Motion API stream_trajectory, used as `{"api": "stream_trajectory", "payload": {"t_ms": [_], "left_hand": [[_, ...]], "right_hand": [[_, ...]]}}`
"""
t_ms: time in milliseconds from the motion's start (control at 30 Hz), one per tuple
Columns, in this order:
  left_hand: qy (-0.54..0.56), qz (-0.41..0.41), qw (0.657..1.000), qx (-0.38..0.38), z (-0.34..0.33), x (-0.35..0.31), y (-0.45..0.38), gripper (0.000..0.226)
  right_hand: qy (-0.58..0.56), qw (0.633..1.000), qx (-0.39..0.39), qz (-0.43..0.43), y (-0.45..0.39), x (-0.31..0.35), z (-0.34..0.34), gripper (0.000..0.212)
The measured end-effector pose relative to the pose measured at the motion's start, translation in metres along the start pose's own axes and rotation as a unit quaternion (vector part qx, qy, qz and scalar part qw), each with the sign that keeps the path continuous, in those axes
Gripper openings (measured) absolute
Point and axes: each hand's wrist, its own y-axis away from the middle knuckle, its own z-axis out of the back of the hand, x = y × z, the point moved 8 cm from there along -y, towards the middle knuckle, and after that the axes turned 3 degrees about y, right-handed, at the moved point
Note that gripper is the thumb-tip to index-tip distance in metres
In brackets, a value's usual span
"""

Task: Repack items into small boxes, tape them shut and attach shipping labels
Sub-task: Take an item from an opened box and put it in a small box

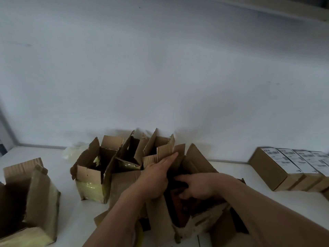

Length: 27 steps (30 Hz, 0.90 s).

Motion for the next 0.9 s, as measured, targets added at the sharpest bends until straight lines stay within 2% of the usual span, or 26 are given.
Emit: {"api": "stream_trajectory", "payload": {"t_ms": [100,233,500,767,900], "left_hand": [[-0.005,-0.002,1.0,0.002,0.0,0.003,0.004,0.089],[-0.015,0.003,1.0,-0.005,0.0,0.007,0.007,0.091],[-0.055,0.005,0.998,-0.011,-0.002,0.003,0.006,0.089],[-0.068,0.013,0.997,-0.019,0.0,0.005,0.001,0.087],[-0.072,0.008,0.997,-0.022,0.005,0.001,0.006,0.085]], "right_hand": [[-0.033,0.999,0.028,-0.009,-0.006,0.007,-0.005,0.063],[0.042,0.999,0.022,-0.026,-0.014,0.012,-0.008,0.059],[0.134,0.988,0.035,-0.067,-0.015,-0.006,-0.014,0.038],[0.169,0.984,0.023,-0.05,-0.012,0.007,-0.005,0.056],[0.148,0.989,0.012,-0.024,-0.007,0.019,-0.002,0.05]]}}
